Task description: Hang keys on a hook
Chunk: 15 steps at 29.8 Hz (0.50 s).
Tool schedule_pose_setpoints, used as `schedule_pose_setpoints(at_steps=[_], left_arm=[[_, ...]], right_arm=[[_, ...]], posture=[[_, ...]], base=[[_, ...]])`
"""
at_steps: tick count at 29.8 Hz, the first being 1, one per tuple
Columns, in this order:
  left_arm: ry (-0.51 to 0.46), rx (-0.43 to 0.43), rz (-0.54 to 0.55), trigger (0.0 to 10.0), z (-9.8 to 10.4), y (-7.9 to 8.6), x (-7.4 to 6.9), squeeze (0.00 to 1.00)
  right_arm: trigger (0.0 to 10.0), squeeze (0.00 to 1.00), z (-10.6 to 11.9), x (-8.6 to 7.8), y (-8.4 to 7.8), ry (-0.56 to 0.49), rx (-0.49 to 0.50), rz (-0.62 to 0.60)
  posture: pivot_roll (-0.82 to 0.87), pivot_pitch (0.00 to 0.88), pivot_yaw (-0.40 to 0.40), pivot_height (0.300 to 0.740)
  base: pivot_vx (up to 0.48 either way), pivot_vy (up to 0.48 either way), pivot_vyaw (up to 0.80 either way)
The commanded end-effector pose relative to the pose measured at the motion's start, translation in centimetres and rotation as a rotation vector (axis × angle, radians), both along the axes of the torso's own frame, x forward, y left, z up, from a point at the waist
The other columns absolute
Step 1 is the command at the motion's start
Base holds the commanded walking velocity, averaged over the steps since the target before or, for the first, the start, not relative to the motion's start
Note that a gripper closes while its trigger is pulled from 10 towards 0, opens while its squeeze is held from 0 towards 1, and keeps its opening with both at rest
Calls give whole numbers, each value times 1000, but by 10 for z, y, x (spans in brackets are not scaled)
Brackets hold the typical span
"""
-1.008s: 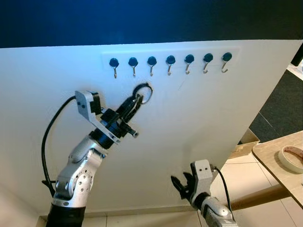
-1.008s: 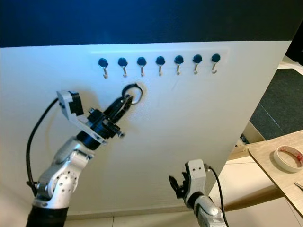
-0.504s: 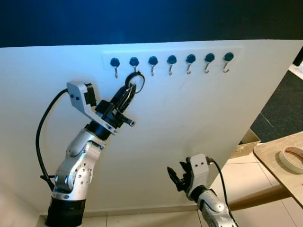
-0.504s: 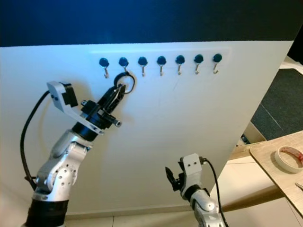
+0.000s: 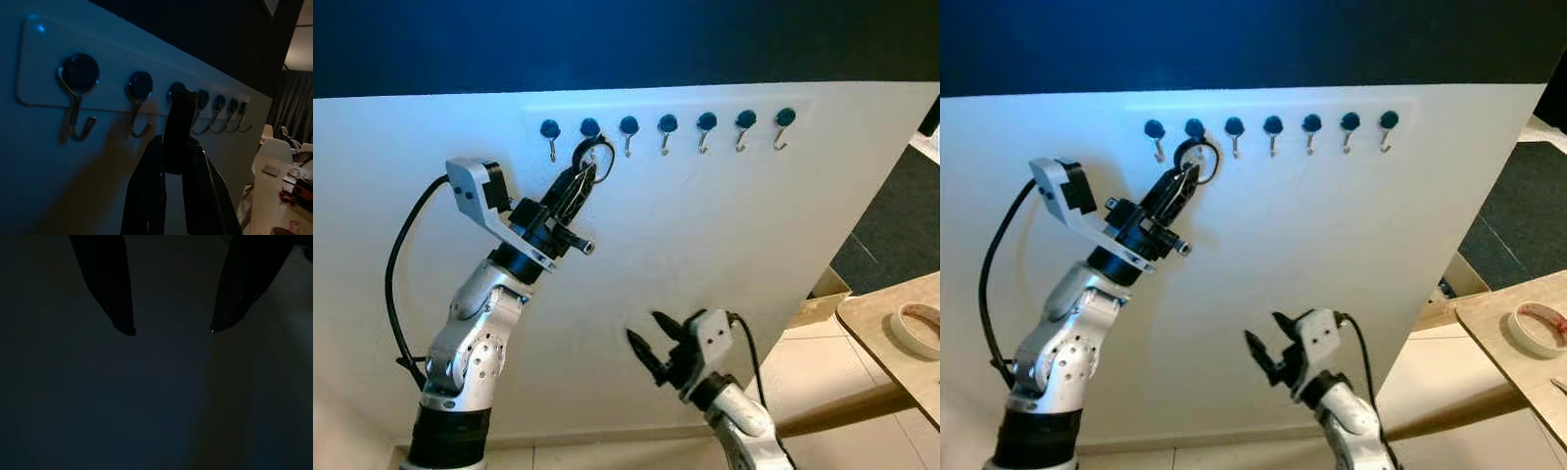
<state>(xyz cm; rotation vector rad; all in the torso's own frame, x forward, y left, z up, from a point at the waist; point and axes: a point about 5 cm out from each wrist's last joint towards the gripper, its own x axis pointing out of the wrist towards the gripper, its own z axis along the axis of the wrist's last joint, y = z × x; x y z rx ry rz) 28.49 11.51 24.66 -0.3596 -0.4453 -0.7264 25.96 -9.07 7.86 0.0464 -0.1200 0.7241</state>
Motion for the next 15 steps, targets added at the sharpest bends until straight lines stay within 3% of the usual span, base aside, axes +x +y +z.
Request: schedule_pose_setpoints(at_steps=[1, 15], left_arm=[[14, -3, -29, 10000, -3, -4, -3, 0], [30, -8, -42, 10000, -4, -11, -1, 0]], right_arm=[[10000, 0, 2, -2, 1, 2, 12, 14], [10000, 0, 26, -4, 20, -70, 31, 126]], posture=[[39, 57, 17, 740], [41, 46, 19, 740]], base=[[0, 0, 0], [0, 0, 0]])
